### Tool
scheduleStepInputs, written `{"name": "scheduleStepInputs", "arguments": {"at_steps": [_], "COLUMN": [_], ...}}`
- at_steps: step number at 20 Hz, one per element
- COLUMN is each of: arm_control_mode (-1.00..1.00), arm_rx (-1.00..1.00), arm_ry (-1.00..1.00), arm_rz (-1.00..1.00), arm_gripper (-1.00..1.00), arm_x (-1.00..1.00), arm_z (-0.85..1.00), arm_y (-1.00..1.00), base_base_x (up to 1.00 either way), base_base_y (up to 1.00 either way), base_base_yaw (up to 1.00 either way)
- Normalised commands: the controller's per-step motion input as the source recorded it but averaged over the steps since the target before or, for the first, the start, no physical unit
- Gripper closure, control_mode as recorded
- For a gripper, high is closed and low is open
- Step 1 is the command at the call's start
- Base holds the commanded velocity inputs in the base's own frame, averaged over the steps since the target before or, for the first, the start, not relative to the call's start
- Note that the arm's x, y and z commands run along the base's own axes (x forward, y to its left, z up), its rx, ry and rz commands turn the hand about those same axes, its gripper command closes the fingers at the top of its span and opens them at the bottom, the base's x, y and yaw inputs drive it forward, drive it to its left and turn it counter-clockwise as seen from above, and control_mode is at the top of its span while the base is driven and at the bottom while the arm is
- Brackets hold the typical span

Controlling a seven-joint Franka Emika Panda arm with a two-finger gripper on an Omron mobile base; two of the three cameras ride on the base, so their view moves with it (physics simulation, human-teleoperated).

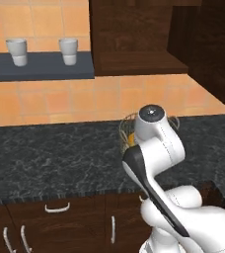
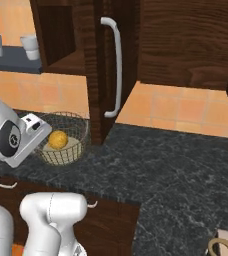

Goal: Open the cabinet, pick up the bread from the cabinet and place it in the basket. Then move the basket to the dining counter.

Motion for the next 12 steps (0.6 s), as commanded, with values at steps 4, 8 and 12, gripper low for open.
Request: {"name": "scheduleStepInputs", "arguments": {"at_steps": [4,8,12], "arm_control_mode": [1.00,1.00,1.00], "arm_rx": [0.00,0.00,0.00], "arm_ry": [0.00,0.00,0.00], "arm_rz": [0.00,0.00,0.00], "arm_gripper": [1.00,1.00,1.00], "arm_x": [0.00,0.00,0.00], "arm_z": [0.00,0.00,0.00], "arm_y": [0.00,0.00,0.00], "base_base_x": [-0.32,-0.24,-0.18], "base_base_y": [0.44,0.24,0.19], "base_base_yaw": [0.97,1.00,1.00]}}
